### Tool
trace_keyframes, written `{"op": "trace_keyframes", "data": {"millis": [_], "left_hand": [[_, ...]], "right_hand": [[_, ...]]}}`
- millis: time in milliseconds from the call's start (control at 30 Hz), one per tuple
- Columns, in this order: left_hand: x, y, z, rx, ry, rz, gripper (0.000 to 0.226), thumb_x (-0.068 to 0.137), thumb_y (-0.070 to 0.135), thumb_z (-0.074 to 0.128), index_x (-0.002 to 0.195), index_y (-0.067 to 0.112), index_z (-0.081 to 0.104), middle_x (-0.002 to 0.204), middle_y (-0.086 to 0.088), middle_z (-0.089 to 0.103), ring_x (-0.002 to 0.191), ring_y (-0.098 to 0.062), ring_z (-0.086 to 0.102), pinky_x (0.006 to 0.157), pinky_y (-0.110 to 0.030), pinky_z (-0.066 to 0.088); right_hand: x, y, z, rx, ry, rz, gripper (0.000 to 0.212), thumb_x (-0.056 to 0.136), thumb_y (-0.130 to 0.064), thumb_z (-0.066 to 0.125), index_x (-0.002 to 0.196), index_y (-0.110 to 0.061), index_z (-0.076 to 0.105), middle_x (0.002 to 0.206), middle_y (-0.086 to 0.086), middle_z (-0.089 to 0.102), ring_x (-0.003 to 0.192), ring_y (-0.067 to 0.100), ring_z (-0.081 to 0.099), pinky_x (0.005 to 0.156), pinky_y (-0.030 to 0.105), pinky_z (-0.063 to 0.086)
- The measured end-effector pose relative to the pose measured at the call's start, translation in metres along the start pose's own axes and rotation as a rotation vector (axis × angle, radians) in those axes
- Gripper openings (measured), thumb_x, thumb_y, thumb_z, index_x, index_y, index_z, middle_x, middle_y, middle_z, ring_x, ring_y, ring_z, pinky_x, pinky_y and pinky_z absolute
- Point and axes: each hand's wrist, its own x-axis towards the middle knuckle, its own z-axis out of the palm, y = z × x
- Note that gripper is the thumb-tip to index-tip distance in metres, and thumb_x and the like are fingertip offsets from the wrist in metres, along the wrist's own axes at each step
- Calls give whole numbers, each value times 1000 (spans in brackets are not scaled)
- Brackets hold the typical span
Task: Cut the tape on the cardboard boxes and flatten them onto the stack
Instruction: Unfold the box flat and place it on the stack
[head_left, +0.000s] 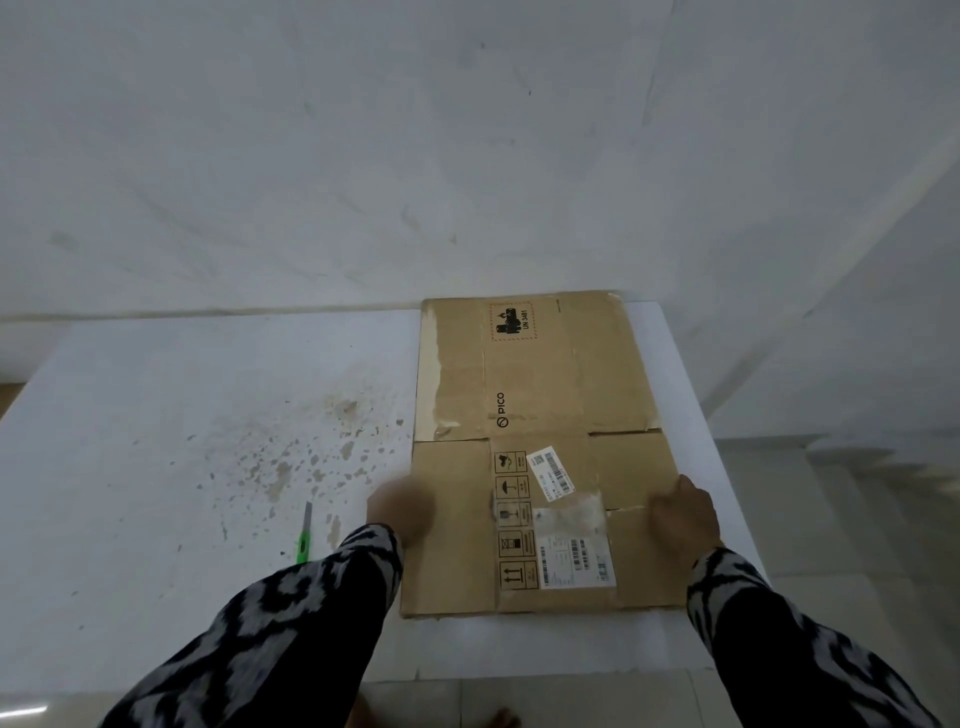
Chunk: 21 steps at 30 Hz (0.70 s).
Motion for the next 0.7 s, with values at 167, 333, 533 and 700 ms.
{"op": "trace_keyframes", "data": {"millis": [167,333,533,700], "left_hand": [[-1,-3,3,-92,55,-25,46,100,35,49,140,13,54,134,-7,61,122,-27,56,105,-32,43],[2,1,5,-96,72,-53,45,100,33,52,139,10,55,135,-8,61,123,-27,55,104,-31,42],[-1,5,-5,-54,-3,-19,39,99,30,53,112,-5,63,115,-20,65,101,-31,61,83,-30,46],[-18,3,-30,-9,-133,52,47,102,41,46,132,5,50,141,-13,50,122,-27,51,98,-31,39]], "right_hand": [[5,5,-1,-52,-16,-17,41,96,-22,49,132,-2,44,130,21,50,114,39,51,96,43,42],[17,5,2,-76,-27,12,48,97,-23,47,142,-9,39,140,20,42,123,42,45,106,44,33],[14,-6,10,-137,-1,147,56,102,-25,36,154,-16,19,153,14,20,133,41,26,110,48,25],[-19,-9,19,-127,242,-90,58,94,-24,54,149,-15,35,151,12,31,130,40,34,109,49,30]]}}
